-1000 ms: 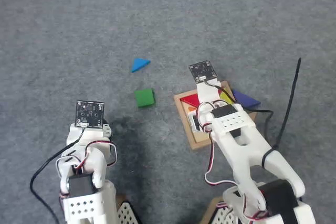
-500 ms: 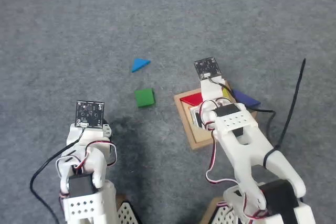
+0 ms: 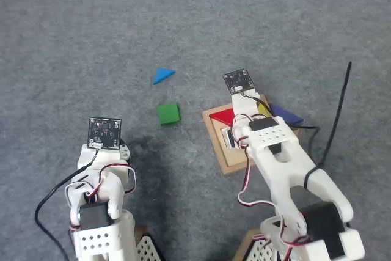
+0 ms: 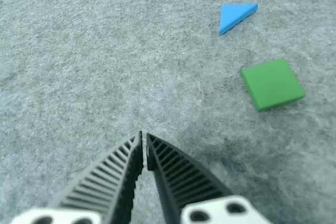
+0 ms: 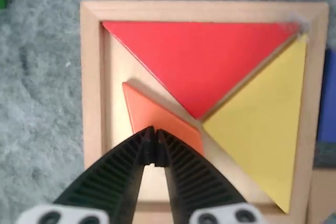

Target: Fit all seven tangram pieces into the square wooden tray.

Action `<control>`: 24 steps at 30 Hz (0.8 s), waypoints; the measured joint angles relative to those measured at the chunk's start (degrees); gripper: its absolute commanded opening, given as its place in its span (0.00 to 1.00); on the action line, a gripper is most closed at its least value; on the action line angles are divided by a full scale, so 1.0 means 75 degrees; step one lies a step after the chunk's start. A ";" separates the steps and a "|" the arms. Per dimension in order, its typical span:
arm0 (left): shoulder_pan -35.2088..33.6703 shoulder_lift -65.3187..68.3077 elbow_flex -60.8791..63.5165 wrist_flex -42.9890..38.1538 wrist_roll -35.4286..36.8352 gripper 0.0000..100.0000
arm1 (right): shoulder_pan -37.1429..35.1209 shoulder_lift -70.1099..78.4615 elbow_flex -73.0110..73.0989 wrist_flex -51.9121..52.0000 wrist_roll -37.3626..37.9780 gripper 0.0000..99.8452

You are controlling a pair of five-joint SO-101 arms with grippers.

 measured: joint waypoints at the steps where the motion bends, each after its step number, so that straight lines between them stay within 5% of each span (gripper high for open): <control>1: 0.0000 0.0000 0.0000 0.0000 0.0000 0.02 | 0.0094 -0.0082 0.0059 0.0023 0.0105 0.01; 24: 0.0000 0.0000 0.0000 0.0000 0.0000 0.02 | 0.1524 -0.0141 0.0082 0.0117 0.1875 0.01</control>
